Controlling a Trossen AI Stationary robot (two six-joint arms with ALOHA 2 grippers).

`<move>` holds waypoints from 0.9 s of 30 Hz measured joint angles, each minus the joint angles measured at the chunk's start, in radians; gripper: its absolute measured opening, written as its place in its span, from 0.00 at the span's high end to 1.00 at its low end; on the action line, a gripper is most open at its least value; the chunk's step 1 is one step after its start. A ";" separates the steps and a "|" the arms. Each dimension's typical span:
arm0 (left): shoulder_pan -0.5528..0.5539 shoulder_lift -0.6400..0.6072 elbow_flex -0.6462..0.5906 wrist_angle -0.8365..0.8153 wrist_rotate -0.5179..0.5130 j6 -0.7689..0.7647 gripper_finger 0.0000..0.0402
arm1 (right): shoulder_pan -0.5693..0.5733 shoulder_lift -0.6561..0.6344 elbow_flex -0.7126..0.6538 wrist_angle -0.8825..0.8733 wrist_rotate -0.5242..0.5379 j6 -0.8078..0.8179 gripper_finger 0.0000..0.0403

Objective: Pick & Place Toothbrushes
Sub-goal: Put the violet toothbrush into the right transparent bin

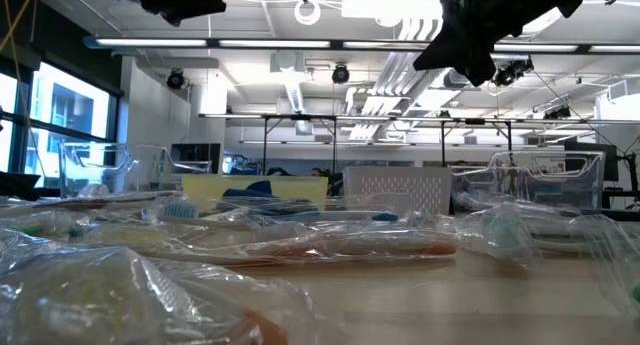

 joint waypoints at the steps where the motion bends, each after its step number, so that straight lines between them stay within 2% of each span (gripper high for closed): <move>1: 0.000 0.000 0.000 -0.001 0.009 -0.009 0.66 | 0.000 0.000 0.000 0.000 0.000 0.000 1.00; 8: 0.000 0.000 0.000 -0.007 0.052 -0.038 0.70 | 0.000 0.000 0.000 0.000 0.000 0.003 1.00; 17: 0.000 0.000 0.000 -0.008 0.198 -0.123 0.78 | 0.000 0.000 0.000 0.000 0.000 0.003 1.00; 27: -0.017 0.017 0.000 -0.018 0.201 -0.136 0.90 | 0.000 0.000 0.000 -0.001 0.004 0.003 1.00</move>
